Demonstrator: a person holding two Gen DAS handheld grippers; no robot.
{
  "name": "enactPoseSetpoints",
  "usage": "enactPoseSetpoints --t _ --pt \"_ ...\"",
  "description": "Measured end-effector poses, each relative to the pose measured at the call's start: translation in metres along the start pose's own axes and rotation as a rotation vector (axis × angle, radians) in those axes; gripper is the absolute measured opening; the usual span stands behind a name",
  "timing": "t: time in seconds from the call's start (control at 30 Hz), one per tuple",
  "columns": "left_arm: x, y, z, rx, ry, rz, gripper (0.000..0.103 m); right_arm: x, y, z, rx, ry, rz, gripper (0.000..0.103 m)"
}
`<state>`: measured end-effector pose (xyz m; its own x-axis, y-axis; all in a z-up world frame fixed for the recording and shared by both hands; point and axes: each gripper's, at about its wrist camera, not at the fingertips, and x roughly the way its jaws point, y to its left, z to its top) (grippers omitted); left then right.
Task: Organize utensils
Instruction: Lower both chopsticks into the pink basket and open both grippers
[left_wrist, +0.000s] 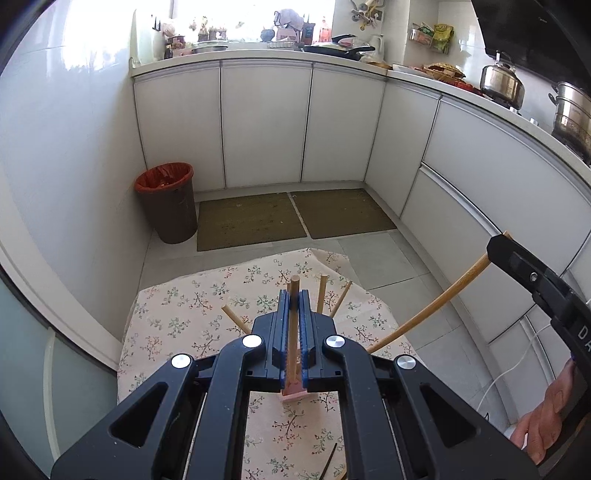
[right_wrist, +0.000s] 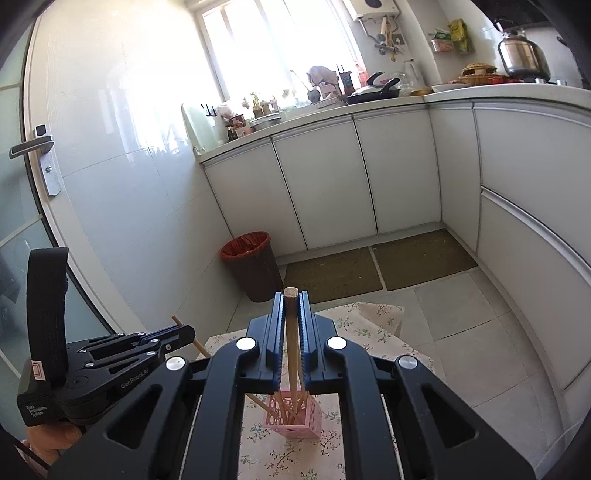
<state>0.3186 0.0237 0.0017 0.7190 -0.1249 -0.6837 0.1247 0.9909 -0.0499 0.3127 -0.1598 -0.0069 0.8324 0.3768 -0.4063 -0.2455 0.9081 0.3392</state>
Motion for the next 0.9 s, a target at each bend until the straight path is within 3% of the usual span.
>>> enactPoseSetpoints --t 0.17,0.47,0.77,0.9 --pt "0.027 0.007 -0.012 -0.016 0.077 -0.037 0.009 0.023 0.002 -0.009 -0.009 0.029 -0.002 0.008" --pt "-0.018 0.044 -0.004 -0.164 -0.082 -0.065 0.018 0.045 0.013 -0.018 -0.046 0.05 -0.015 0.008" --pt "-0.004 0.054 -0.018 -0.162 -0.041 -0.005 0.021 0.074 0.028 -0.05 -0.121 0.109 -0.04 0.01" --pt "-0.005 0.054 -0.025 -0.152 -0.027 0.001 0.022 0.066 0.03 -0.05 -0.137 0.108 -0.053 0.01"
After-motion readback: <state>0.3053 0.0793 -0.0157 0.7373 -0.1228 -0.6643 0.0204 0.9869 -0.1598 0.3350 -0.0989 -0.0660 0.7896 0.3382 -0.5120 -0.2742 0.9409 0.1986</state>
